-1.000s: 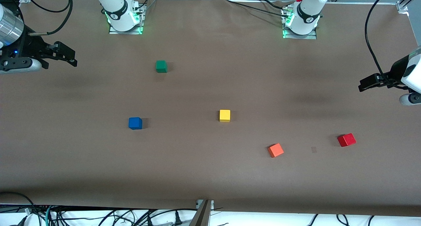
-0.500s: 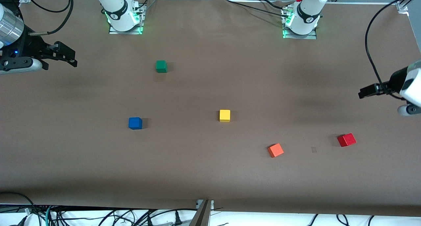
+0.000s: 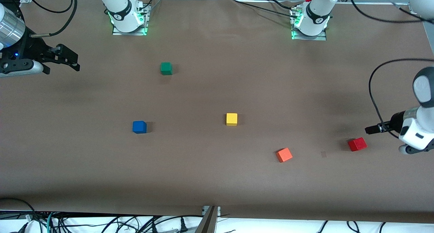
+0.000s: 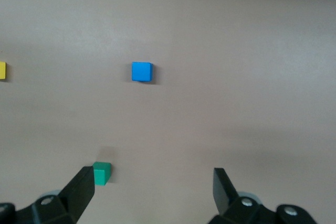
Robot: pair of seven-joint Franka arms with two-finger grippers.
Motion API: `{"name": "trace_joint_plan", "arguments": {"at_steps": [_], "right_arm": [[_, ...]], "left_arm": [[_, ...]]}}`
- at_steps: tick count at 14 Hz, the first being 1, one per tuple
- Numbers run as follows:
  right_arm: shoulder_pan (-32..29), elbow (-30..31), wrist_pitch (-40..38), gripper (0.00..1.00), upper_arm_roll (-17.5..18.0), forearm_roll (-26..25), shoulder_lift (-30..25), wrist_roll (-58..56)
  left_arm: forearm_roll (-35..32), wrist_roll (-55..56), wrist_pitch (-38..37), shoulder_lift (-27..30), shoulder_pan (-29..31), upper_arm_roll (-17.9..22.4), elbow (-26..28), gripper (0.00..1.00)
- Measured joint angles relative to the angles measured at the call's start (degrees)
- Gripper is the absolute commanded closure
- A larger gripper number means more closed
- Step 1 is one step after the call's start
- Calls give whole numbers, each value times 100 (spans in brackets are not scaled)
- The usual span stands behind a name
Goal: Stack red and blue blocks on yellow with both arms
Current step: 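Lower the left gripper and grasp the red block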
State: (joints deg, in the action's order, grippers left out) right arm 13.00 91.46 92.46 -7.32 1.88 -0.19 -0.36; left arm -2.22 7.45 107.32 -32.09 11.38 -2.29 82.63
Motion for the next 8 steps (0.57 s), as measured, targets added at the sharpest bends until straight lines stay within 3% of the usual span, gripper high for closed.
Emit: {"name": "trace_joint_plan", "arguments": {"at_steps": [8], "right_arm": [[0,3,92,0,2,-4,32,0]], "left_arm": [[2,91,1485,-1066,208,0,146,0]]}}
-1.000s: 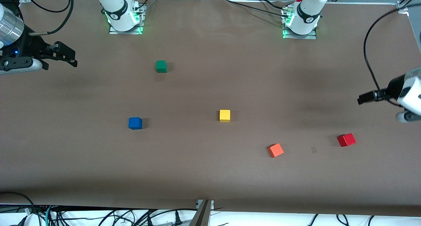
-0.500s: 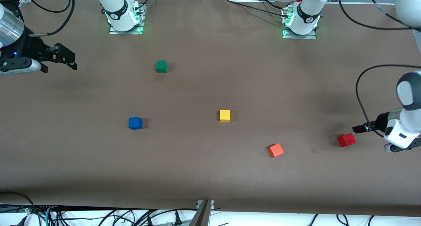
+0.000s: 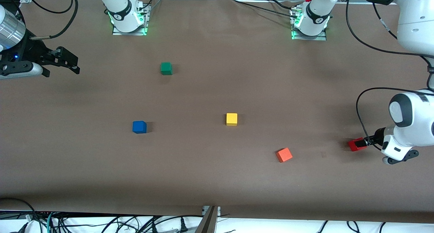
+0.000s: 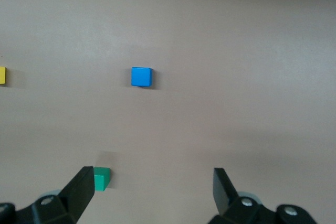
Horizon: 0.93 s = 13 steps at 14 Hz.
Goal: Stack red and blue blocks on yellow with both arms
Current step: 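Lower the left gripper and grasp the red block, then carry the red block over the yellow block while the right gripper reaches blue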
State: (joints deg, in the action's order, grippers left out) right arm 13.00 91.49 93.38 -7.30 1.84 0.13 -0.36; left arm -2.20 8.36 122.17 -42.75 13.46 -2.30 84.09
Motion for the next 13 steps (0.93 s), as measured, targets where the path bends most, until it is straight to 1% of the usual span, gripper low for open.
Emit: {"name": "trace_joint_plan", "arguments": {"at_steps": [5,6,7,8,9,13], "right_arm": [[0,0,2,0,0,0,0,0],[0,0,3,0,0,0,0,0],[0,0,3,0,0,0,0,0],[0,0,3,0,0,0,0,1],[0,0,3,0,0,0,0,1],[-1,0,3,0,0,0,0,1]], "left_arm": [[1,261,413,-245,-29,-24,15,0],[1,266,460,-277,-25,-23,15,30],[1,267,498,-309,-17,-21,15,71],[1,266,506,-318,-13,-20,15,92],[1,264,510,-320,-12,-20,15,100],[0,255,527,-296,-31,-79,-56,100]]}}
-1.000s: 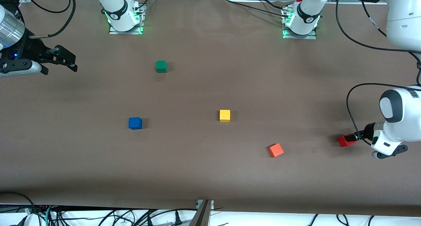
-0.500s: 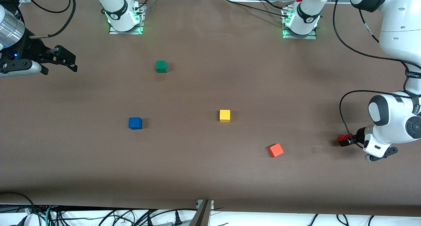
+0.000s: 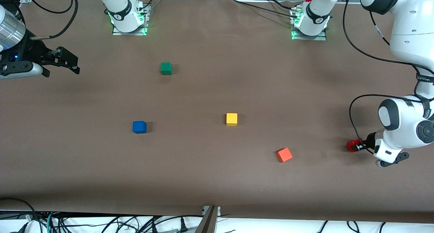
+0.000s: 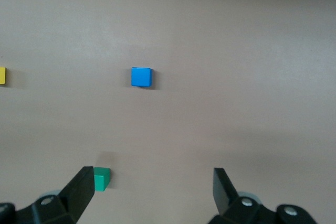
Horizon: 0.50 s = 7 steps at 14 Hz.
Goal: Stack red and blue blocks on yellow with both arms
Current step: 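Carry the red block over the yellow block while the right gripper reaches blue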
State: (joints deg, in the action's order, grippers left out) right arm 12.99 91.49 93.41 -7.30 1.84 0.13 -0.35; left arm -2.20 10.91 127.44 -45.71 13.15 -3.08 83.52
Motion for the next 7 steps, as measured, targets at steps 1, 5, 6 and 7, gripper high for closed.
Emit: {"name": "trace_joint_plan", "arguments": {"at_steps": [1,5,6,7], "right_arm": [[0,0,2,0,0,0,0,0],[-2,0,31,0,0,0,1,0],[-2,1,77,0,0,0,5,0],[-2,2,114,0,0,0,16,0]], "left_arm": [[0,-5,-3,41,-68,-70,-35,100],[8,156,-421,268,-1039,-190,-400,100],[12,371,-508,315,-1291,-253,-466,100],[12,668,-574,372,-1543,-308,-508,100]]}}
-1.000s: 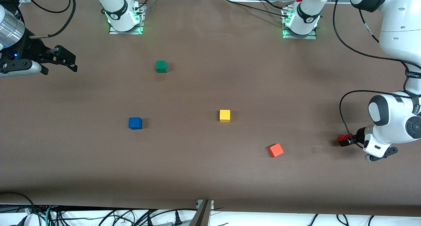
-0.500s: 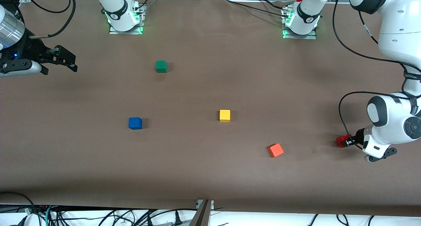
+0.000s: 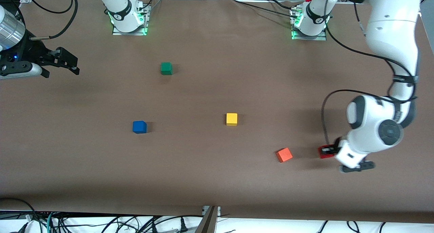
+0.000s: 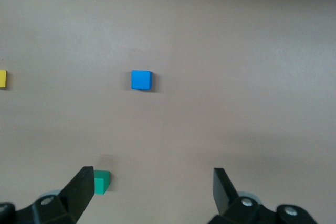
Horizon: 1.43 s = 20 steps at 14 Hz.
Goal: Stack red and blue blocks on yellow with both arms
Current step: 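Carry the red block over the yellow block while the right gripper reaches blue, then set the red block on the yellow block while the right gripper grasps blue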
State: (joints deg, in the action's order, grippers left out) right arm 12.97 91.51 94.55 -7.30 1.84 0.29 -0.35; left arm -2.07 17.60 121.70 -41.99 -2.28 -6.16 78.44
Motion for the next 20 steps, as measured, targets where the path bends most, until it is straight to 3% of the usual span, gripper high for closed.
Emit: {"name": "trace_joint_plan", "arguments": {"at_steps": [6,10,14,16,20], "right_arm": [[3,73,54,0,34,-15,218,0],[99,157,178,0,59,-370,1081,-5],[326,151,488,0,67,-446,1429,10],[322,170,815,0,65,-192,1612,10],[335,306,2192,0,69,159,2452,11]], "left_arm": [[1,1773,-321,185,-1720,-45,-230,100],[-1,2317,-321,79,-2471,-14,-293,100],[-44,2161,-321,-155,-2865,24,-316,100],[-46,1950,-317,-292,-2939,28,-322,100],[-49,1862,-314,-378,-3035,29,-333,100]]}}
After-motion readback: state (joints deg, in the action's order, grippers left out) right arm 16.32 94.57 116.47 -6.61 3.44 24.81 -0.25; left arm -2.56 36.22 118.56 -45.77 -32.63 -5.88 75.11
